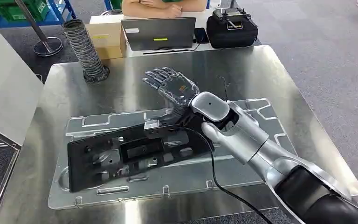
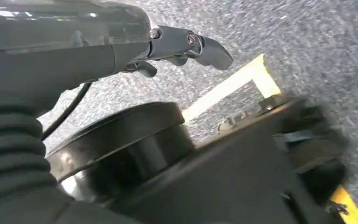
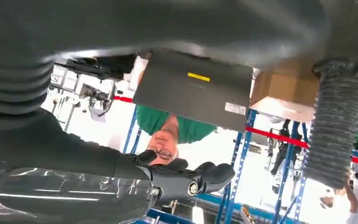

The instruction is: Take the parts from the cabinet and place them on the table.

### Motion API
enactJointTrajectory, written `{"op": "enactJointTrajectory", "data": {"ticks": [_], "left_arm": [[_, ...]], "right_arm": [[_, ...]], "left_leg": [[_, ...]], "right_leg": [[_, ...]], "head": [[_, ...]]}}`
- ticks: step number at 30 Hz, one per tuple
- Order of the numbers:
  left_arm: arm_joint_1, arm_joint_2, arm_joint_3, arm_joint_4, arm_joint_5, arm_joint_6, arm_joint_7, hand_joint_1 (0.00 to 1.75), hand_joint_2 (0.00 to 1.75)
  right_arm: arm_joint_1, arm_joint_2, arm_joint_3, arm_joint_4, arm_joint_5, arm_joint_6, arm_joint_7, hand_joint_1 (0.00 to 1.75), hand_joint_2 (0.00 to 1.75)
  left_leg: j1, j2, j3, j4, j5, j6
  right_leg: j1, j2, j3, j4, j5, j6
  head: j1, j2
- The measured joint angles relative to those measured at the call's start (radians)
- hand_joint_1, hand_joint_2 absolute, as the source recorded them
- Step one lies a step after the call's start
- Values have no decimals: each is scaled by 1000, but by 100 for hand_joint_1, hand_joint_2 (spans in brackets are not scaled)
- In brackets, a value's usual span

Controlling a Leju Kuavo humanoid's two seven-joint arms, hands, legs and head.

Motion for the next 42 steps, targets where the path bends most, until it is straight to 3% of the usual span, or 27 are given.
{"op": "enactJointTrajectory", "data": {"ticks": [2, 5, 6, 7, 9, 10, 11, 12, 13, 15, 16, 19, 21, 23, 25, 26, 27, 28, 30, 31, 35, 36, 37, 38, 40, 41, 42], "left_arm": [[-1, 0, 0, 0, 2, -2, -5, 0, 0], [0, 0, 0, 0, 2, -3, -9, 0, 0], [-1, 0, 0, 0, 3, -4, -11, 0, 0], [-2, -1, 0, 0, 3, -5, -12, 0, 0], [-4, -1, 0, 0, 3, -6, -12, 0, 0], [-4, -1, 0, 0, 3, -7, -11, 0, 0], [-4, -1, 0, 0, 3, -8, -11, 0, 0], [-4, -1, 0, 0, 3, -10, -11, 0, 0], [-4, -1, 0, 0, 3, -10, -11, 0, 0], [-4, -2, 0, 0, 4, -11, -8, 0, 0], [-4, -2, 0, 0, 4, -12, -8, 0, 0], [-3, -2, 0, 0, 6, -12, -5, 0, 0], [-4, -1, 0, 0, 6, -13, -5, 0, 0], [-3, -1, 0, 0, 6, -13, -5, 0, 0], [-2, -1, 0, 0, 6, -13, -3, 0, 0], [-1, -1, 0, 0, 6, -13, -2, 0, 0], [0, 0, 0, 0, 6, -13, -2, 0, 0], [1, 0, 0, 0, 6, -13, -2, 0, 0], [0, 0, 0, 0, 7, -13, -2, 0, 0], [-1, 1, 0, 0, 7, -12, -2, 0, 0], [3, 4, 0, 0, 7, -6, -2, 0, 0], [4, 3, 0, 0, 7, -6, -2, 0, 0], [3, 2, 0, 0, 6, -6, -2, 0, 0], [3, 2, 0, 0, 6, -6, -2, 0, 0], [5, 2, 0, 0, 6, -6, -2, 0, 0], [6, 2, 0, 0, 6, -6, -2, 0, 0], [7, 2, 0, 0, 7, -6, -2, 0, 0]], "right_arm": [[-1, -1, -1, -1, -12, 11, 0, 0, 0], [1, -3, -4, -5, -19, 12, -2, 0, 0], [1, -5, -6, -7, -19, 12, -2, 0, 0], [-1, -8, -9, -8, -19, 12, -2, 0, 0], [2, -12, -11, -9, -22, 12, -2, 0, 0], [7, -13, -11, -9, -23, 12, -2, 0, 0], [12, -14, -11, -9, -23, 13, -1, 0, 0], [14, -15, -11, -9, -23, 13, -1, 0, 0], [13, -15, -11, -9, -23, 13, -1, 0, 0], [9, -15, -14, -9, -23, 13, 0, 0, 0], [9, -16, -15, -8, -24, 13, 0, 0, 0], [12, -16, -14, -6, -24, 15, 0, 0, 0], [11, -16, -15, -5, -24, 14, 2, 0, 0], [10, -15, -15, -5, -24, 12, 2, 0, 0], [13, -15, -15, -1, -24, 12, 2, 0, 0], [15, -15, -15, 2, -24, 12, 2, 0, 0], [17, -15, -14, 3, -24, 12, 2, 0, 0], [18, -15, -14, 6, -24, 12, 2, 0, 0], [17, -14, -15, 7, -24, 10, 2, 0, 0], [17, -14, -15, 8, -24, 9, 2, 0, 0], [19, -12, -16, 16, -24, 8, 3, 0, 0], [19, -12, -17, 18, -24, 8, 3, 0, 0], [18, -12, -20, 19, -24, 7, 3, 0, 0], [17, -12, -21, 21, -24, 7, 3, 0, 0], [21, -12, -21, 25, -24, 7, 3, 0, 0], [24, -12, -21, 27, -24, 7, 3, 0, 0], [27, -12, -21, 29, -24, 7, 3, 0, 0]], "left_leg": [[-6, -2, 16, -38, -19, 13], [-6, -4, 14, -39, -13, 30], [-3, -3, 20, -46, -9, 37], [-3, -3, 21, -48, -9, 41], [-4, -2, 20, -48, -9, 46], [-5, -2, 20, -47, -10, 47], [-5, -2, 20, -47, -11, 48], [-5, -3, 20, -46, -11, 48], [-5, -4, 21, -45, -12, 47], [-5, -6, 25, -40, -18, 41], [-9, -7, 20, -37, -20, 36], [-11, -5, 15, -36, -18, 27], [-12, -3, 10, -33, -28, 15], [-10, -3, -22, 61, -97, 5], [-8, -2, -90, 229, -173, 0], [-8, -2, -111, 282, -187, -1], [-8, -2, -105, 279, -176, 0], [-8, -2, -76, 232, -146, 2], [-8, -3, 23, 49, -60, 13], [-11, -3, 55, -21, -55, 22], [-18, -5, 56, -35, -47, 33], [-8, -3, 54, -53, -34, 40], [-6, 0, 56, -58, -23, 43], [-6, 2, 49, -60, -16, 51], [-7, 3, 32, -58, -5, 52], [-7, 4, 22, -54, 1, 52], [-7, 4, 12, -49, 5, 51]], "right_leg": [[7, 2, -9, 6, 0, 8], [6, 0, -9, 2, 3, 24], [1, 0, -10, 12, -12, 29], [1, -1, -26, 48, -40, 31], [1, -1, -99, 210, -119, 36], [1, -1, -137, 289, -147, 38], [1, -1, -156, 326, -148, 38], [1, -1, -151, 311, -128, 38], [0, -1, -126, 255, -90, 36], [0, -2, -36, 66, 8, 29], [4, -1, -14, 31, 0, 26], [10, 1, -20, 18, -2, 17], [-1, -2, -18, 7, 6, 3], [0, -4, -17, 5, 10, -7], [3, -7, -20, 5, 11, -10], [3, -7, -22, 6, 12, -11], [4, -8, -22, 7, 13, -11], [4, -7, -22, 9, 13, -11], [5, -6, -21, 12, 12, -10], [4, -6, -22, 13, 13, -9], [6, -5, -33, 10, 31, 18], [14, -4, -34, 10, 33, 25], [9, -4, -44, 25, 1, 28], [8, -4, -61, 78, -50, 30], [3, -4, -116, 244, -145, 40], [1, -4, -132, 304, -168, 43], [-1, -4, -128, 321, -165, 45]], "head": [[0, 0], [0, 0], [0, 0], [0, 0], [0, 0], [0, 0], [0, 0], [0, 0], [0, 0], [0, 0], [0, 0], [0, 0], [0, 0], [0, 0], [0, 0], [0, 0], [0, 0], [0, 0], [0, 0], [0, 0], [0, 0], [0, 0], [0, 0], [0, 0], [0, 0], [0, 0], [0, 0]]}}
